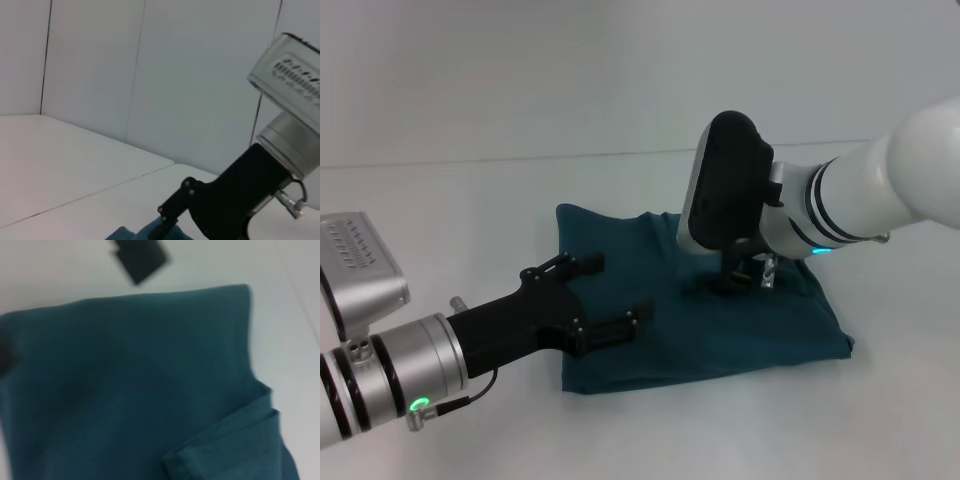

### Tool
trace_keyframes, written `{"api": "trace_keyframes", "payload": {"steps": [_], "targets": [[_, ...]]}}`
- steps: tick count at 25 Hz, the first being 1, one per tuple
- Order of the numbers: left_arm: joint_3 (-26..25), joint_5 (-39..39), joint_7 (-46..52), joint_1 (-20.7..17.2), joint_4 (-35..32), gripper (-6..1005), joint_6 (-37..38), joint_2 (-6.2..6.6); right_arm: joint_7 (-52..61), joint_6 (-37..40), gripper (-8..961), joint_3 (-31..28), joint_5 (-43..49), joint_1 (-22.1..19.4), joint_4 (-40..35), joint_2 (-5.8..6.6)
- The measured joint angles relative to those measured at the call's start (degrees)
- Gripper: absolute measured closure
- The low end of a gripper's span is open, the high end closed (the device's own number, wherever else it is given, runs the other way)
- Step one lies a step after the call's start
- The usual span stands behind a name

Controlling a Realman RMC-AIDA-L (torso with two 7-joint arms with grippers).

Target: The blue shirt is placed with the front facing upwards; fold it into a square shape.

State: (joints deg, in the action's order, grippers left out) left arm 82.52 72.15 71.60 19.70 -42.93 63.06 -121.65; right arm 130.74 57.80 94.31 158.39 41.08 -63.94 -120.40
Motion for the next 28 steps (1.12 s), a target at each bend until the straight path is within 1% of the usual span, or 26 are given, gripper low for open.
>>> {"api": "trace_keyframes", "payload": {"steps": [1,5,8,11,14,15,16,19,21,24,26,28], "targets": [[-0.1,0.1,0.0,0.0,0.0,54,0.0,-0.04,2.3,-2.1,269,0.0,0.9,0.8,2.0,0.0],[-0.1,0.1,-0.2,-0.1,0.1,54,0.0,-0.07,6.2,-5.1,274,-0.2,3.0,1.8,4.7,0.05],[-0.1,0.1,-0.1,-0.2,0.1,54,0.0,-0.07,9.8,-7.2,275,-1.6,4.7,2.0,5.6,0.26],[-0.1,0.1,-0.1,-0.2,0.1,54,0.0,-0.07,12.4,-8.5,276,-6.0,5.0,2.0,5.7,0.47],[-0.1,0.1,-0.1,-0.1,0.1,53,0.0,-0.07,13.9,-9.1,277,-12.0,5.0,2.0,5.7,0.51],[-0.1,0.1,-0.1,0.0,0.1,53,0.0,-0.07,14.2,-9.2,277,-15.1,5.0,2.0,5.8,0.53],[-0.1,0.1,-0.1,0.0,0.1,53,0.0,-0.07,14.2,-9.2,277,-15.1,5.0,2.0,5.8,0.53],[-0.1,0.1,0.0,0.1,0.1,53,0.0,-0.07,14.9,-9.3,275,-19.0,5.1,1.9,5.7,0.64],[-0.1,0.1,0.0,0.1,0.1,53,0.0,-0.07,14.3,-8.3,275,-20.5,3.9,1.3,4.5,0.73],[-0.4,0.1,-0.1,-0.1,0.1,60,0.0,-0.14,10.2,-5.0,273,-19.2,-1.3,-0.8,1.2,0.49],[-0.7,0.1,-0.2,-0.2,0.1,73,0.1,-0.26,8.1,-4.1,273,-16.7,-3.7,-2.0,0.0,0.34],[-0.8,0.1,-0.3,-0.1,0.1,87,0.2,-0.31,7.6,-3.6,272,-12.6,-4.6,-2.5,-0.1,0.32]]}}
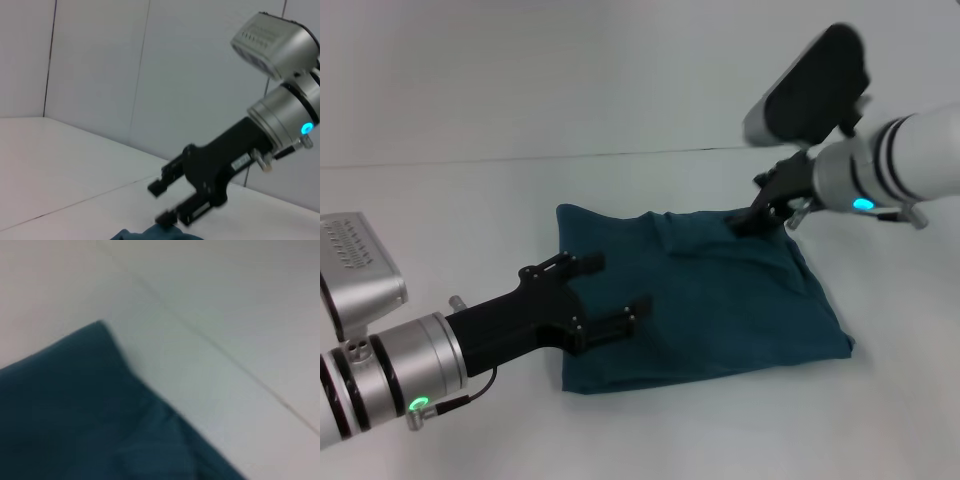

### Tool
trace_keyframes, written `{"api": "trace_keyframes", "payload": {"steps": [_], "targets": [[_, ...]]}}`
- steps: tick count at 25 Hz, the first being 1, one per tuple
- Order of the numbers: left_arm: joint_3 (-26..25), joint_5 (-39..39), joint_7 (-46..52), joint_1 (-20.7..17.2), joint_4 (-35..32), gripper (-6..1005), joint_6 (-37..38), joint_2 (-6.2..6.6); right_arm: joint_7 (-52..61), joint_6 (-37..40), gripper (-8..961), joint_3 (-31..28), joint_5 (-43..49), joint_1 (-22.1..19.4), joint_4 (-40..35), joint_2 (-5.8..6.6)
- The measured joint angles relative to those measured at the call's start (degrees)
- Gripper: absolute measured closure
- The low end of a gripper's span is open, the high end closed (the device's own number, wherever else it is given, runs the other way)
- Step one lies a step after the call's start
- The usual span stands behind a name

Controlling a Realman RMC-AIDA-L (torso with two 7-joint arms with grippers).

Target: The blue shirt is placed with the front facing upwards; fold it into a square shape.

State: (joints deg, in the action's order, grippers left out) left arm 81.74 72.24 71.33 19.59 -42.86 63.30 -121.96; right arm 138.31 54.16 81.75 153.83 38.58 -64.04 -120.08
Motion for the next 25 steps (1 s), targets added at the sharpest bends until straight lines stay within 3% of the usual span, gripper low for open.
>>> {"api": "trace_keyframes", "payload": {"steps": [7,13,19,25], "targets": [[-0.1,0.0,0.3,0.1,0.1,110,-0.1,-0.16,1.5,-0.9,269,4.9,0.0,1.2,2.7,-0.21],[-0.1,0.0,0.2,0.1,0.1,112,-0.2,-0.29,6.5,-6.8,271,7.0,3.0,6.1,12.5,-0.24],[-0.1,0.0,0.3,0.1,0.1,111,-0.3,-0.29,12.3,-10.8,274,6.3,5.7,7.1,14.6,0.04],[-0.3,0.0,0.1,-0.1,0.1,111,-0.3,-0.29,15.0,-13.3,275,1.2,9.9,8.2,17.3,0.3]]}}
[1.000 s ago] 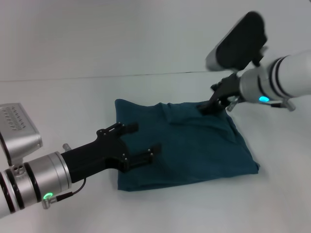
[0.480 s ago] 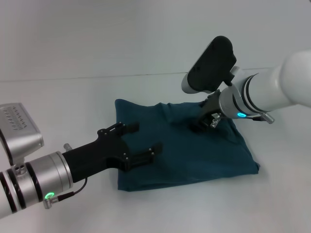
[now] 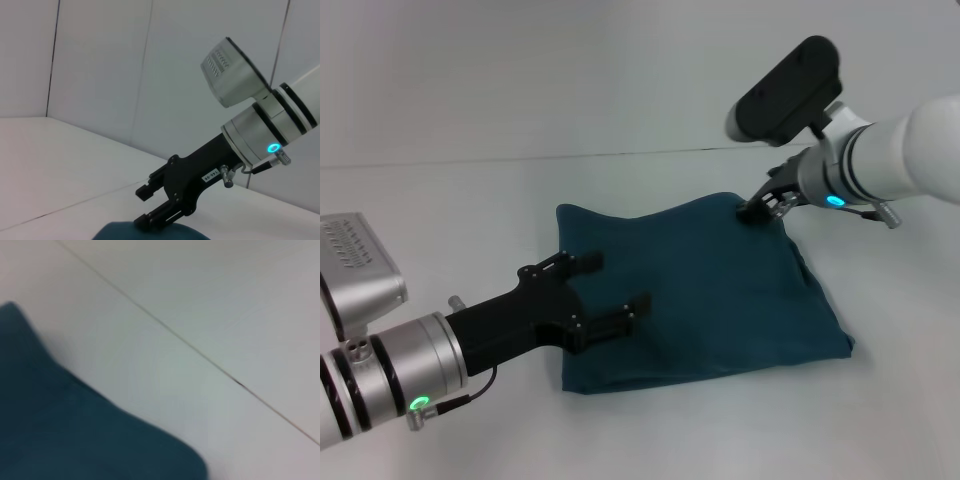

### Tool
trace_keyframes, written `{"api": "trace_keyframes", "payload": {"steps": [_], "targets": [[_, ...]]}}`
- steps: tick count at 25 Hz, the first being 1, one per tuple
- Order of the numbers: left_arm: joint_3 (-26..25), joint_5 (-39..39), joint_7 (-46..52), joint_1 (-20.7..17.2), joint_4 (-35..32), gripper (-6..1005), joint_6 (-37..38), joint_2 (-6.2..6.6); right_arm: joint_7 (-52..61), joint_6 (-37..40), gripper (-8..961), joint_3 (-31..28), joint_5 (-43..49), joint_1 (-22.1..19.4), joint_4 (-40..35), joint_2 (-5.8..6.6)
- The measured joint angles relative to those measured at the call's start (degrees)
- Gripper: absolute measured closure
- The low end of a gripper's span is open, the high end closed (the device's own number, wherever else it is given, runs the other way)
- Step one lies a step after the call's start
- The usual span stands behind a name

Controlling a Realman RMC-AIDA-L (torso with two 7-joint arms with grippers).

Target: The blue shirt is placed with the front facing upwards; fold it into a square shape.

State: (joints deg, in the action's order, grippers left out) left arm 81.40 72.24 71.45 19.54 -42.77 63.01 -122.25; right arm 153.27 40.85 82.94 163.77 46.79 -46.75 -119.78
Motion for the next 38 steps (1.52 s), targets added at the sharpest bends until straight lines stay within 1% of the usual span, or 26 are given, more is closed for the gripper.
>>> {"api": "trace_keyframes", "payload": {"steps": [3,5,6,8,10,11,13,14,16,17,18,19,20,22,25,28,32,38], "targets": [[-0.3,0.0,0.0,0.1,0.3,112,0.0,0.0,0.2,-1.2,276,-4.5,1.7,0.9,2.4,0.04],[-0.3,0.0,-0.1,0.2,0.5,112,0.0,0.0,0.6,-1.8,275,-9.5,2.9,0.8,1.9,0.08],[-0.3,0.0,-0.1,0.3,0.5,112,0.0,0.01,0.6,-1.8,274,-9.5,2.9,0.8,1.9,0.08],[-0.4,0.0,0.0,0.3,0.2,111,0.1,0.19,0.0,-0.2,273,-11.4,1.6,-1.0,-2.3,0.08],[-0.3,0.4,0.8,0.3,-0.8,111,0.8,0.91,-2.5,3.2,271,-12.3,-2.4,-3.8,-8.6,0.17],[-0.3,1.0,1.8,0.5,-1.5,112,1.5,1.53,-4.9,5.4,271,-12.8,-5.6,-5.3,-11.8,0.3],[-0.3,3.0,4.7,1.0,-2.8,112,3.1,2.74,-14.3,13.2,270,-15.2,-17.1,-9.3,-18.7,0.58],[-0.5,4.1,6.1,1.3,-3.6,110,3.9,3.51,-19.2,16.7,269,-16.9,-22.9,-11.0,-20.5,0.66],[-1.1,5.2,7.0,1.6,-4.8,105,4.9,4.0,-30.6,24.8,268,-21.9,-36.7,-14.3,-22.0,0.98],[-1.8,5.6,7.0,1.8,-4.9,103,5.4,4.05,-35.3,27.7,267,-24.1,-41.5,-15.6,-21.9,1.12],[-2.9,6.2,6.8,2.7,-4.2,101,6.2,4.01,-43.9,33.1,258,-27.7,-49.2,-18.2,-20.8,1.16],[-2.9,6.2,6.8,2.7,-4.2,101,6.2,4.01,-47.7,35.5,249,-28.9,-51.3,-19.4,-20.2,0.95],[-3.4,6.6,6.7,3.5,-3.3,101,6.5,4.01,-47.7,35.5,240,-28.9,-51.3,-19.4,-20.2,0.95],[-3.4,7.1,6.7,4.4,-1.9,100,6.6,4.04,-53.6,38.0,222,-29.6,-52.4,-21.6,-19.3,0.47],[-3.7,8.4,6.7,6.5,1.5,100,6.3,4.09,-59.0,38.5,194,-28.6,-51.9,-24.1,-16.8,-0.13],[-4.6,10.5,6.9,8.8,4.7,100,6.2,4.16,-61.7,37.7,167,-28.3,-51.0,-24.6,-13.4,0.02],[-5.0,11.9,7.1,10.4,5.9,101,6.4,4.19,-64.3,36.7,27,-28.8,-49.9,-25.5,-11.3,0.17],[-5.0,12.0,7.1,10.9,5.4,100,6.5,4.03,-64.5,36.7,22,-28.8,-49.6,-25.5,-10.8,0.17]]}}
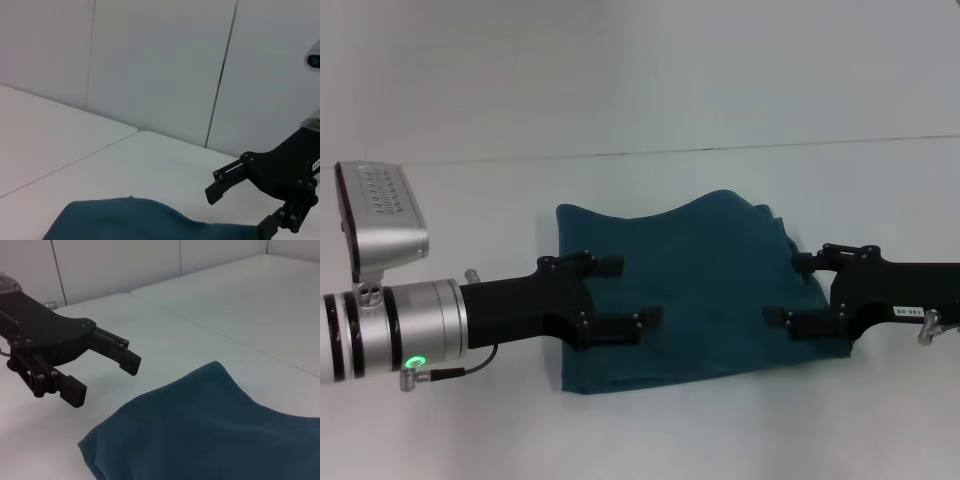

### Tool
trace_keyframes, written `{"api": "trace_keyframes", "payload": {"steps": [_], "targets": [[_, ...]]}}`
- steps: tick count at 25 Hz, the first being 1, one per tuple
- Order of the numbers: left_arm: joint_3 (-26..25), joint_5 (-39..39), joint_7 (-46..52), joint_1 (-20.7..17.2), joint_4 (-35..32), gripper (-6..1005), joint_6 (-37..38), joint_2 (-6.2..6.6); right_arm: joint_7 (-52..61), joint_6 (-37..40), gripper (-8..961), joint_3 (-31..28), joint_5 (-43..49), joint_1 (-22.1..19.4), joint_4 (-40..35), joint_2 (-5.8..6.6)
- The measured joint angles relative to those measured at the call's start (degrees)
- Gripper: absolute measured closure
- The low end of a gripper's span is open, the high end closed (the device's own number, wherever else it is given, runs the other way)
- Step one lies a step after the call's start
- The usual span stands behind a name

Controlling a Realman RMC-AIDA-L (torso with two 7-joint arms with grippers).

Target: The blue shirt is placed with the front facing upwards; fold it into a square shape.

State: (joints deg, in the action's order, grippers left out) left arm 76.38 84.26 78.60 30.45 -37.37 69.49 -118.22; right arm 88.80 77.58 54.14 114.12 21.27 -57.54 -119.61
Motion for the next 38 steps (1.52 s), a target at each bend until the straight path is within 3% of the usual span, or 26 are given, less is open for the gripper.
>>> {"api": "trace_keyframes", "payload": {"steps": [38], "targets": [[-1.4,0.0,-0.1,-2.4,-3.1,101,1.4,-0.52,0.4,-0.5,24,-0.7,-0.1,0.1,-0.3,-0.28]]}}
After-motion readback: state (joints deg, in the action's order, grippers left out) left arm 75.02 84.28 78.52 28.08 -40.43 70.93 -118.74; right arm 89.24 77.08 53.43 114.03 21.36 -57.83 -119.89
